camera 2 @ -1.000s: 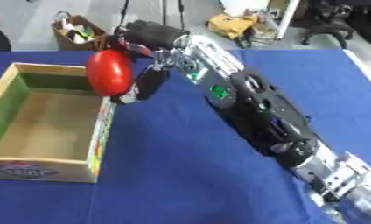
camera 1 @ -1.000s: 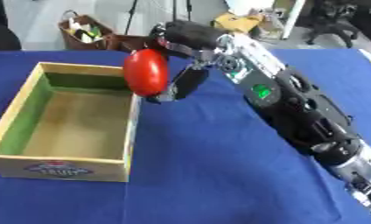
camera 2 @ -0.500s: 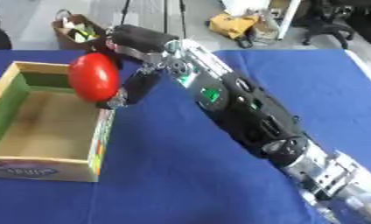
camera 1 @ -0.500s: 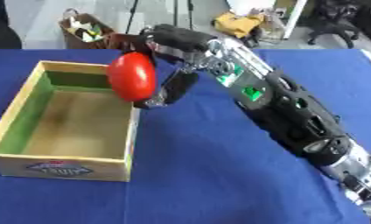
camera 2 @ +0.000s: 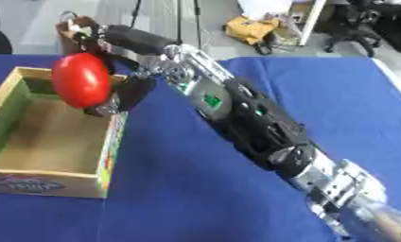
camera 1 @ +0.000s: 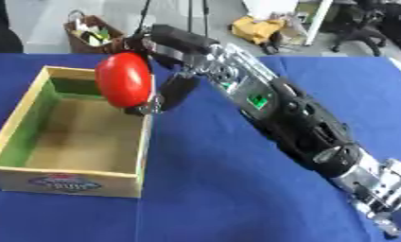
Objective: Pick up objects on the table and place them in the box.
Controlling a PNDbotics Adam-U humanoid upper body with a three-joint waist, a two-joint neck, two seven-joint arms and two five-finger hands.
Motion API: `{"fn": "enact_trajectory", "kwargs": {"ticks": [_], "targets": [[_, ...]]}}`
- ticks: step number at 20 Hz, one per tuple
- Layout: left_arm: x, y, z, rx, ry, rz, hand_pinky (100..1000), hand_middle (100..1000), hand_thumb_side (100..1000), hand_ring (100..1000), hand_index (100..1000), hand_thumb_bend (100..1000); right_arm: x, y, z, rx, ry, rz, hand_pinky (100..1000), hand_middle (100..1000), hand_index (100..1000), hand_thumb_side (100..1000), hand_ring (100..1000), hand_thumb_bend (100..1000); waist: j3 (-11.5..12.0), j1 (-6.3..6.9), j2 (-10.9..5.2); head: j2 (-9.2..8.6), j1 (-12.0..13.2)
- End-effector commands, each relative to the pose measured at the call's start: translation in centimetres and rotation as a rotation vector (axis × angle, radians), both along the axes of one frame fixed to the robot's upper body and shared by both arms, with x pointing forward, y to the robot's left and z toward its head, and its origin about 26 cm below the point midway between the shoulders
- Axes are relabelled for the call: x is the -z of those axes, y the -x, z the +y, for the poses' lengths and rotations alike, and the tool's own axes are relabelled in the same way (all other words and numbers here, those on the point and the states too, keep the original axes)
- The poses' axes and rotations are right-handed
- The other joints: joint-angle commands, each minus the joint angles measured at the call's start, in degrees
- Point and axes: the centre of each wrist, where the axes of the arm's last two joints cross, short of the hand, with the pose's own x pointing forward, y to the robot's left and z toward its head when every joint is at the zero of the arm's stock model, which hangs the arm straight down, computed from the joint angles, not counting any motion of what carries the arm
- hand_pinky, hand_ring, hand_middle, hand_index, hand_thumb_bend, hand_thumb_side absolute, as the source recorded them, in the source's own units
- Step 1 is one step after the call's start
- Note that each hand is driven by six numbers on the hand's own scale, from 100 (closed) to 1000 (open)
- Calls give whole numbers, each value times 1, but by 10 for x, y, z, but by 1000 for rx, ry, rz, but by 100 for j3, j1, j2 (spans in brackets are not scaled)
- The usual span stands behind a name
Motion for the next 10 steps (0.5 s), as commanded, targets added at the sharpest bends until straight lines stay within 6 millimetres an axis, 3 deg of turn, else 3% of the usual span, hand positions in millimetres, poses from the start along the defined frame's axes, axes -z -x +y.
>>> {"fn": "enact_trajectory", "kwargs": {"ticks": [1,7,10], "targets": [[-10,3,-4,23,-9,-42,187,542,865,463,676,100,-8,-2,-2,3,-17,-21,155,370,321,328,447,100,40,28,-117,-44,-85],[-12,3,-7,34,-9,-48,188,541,865,463,676,100,-1,-10,-5,35,-9,-49,167,384,352,334,459,100,61,8,-104,-87,-105],[-12,3,-8,38,-8,-52,188,541,864,463,676,100,1,-10,-4,35,16,-69,209,448,397,328,503,100,68,7,-98,-112,-107]]}}
